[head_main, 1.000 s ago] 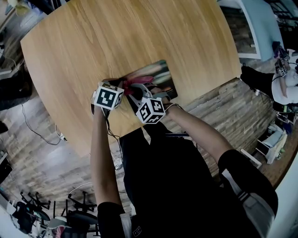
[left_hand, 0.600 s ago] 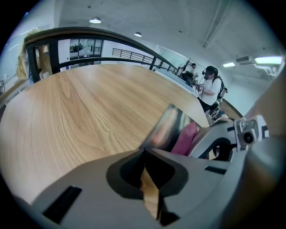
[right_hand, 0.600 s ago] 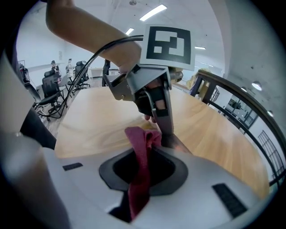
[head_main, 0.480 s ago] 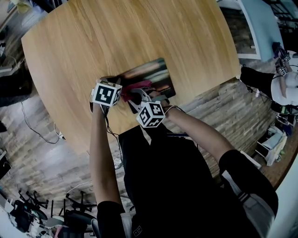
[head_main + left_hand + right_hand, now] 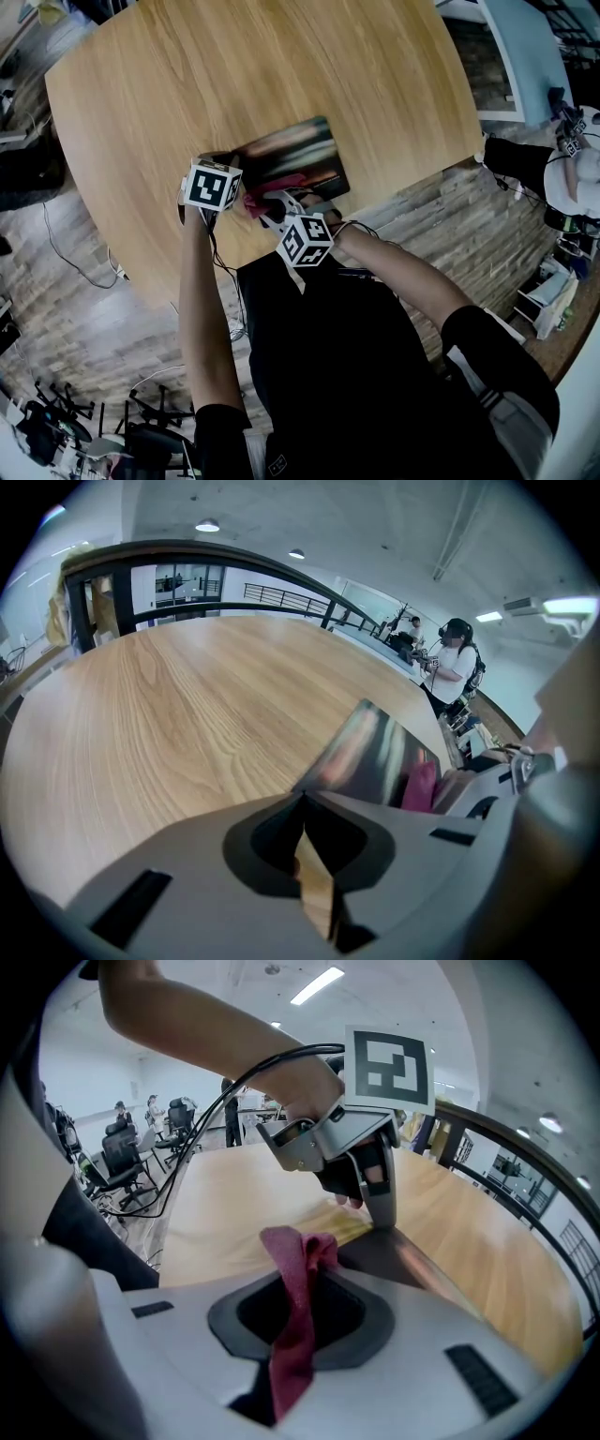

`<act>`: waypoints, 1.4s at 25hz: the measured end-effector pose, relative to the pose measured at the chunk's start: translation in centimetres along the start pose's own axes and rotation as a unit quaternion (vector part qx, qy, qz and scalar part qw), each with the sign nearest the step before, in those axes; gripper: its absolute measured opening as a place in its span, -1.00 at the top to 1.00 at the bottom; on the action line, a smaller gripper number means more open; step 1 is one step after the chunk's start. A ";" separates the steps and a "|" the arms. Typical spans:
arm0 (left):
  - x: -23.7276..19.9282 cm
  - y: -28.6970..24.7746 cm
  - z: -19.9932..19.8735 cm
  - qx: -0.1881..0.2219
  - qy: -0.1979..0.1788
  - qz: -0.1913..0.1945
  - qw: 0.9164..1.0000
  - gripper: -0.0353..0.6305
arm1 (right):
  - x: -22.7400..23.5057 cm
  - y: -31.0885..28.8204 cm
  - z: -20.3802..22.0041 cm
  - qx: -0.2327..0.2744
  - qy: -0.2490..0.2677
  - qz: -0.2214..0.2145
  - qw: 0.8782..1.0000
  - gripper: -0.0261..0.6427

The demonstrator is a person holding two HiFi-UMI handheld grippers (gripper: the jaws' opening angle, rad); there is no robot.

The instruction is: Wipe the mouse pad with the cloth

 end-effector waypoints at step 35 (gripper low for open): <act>-0.3 -0.2 0.2 0.005 0.020 -0.002 1.000 0.82 | -6.5 2.8 3.3 -0.062 -0.029 -0.219 0.973 0.73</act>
Point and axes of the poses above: the fingertips, and each gripper's own axes: y backward along the fingers, x to its right, z out of its underside, the point moved 3 cm from there along y, backward along the fingers, and after that the axes turned 12 degrees about -x, right-handed, at the moved point
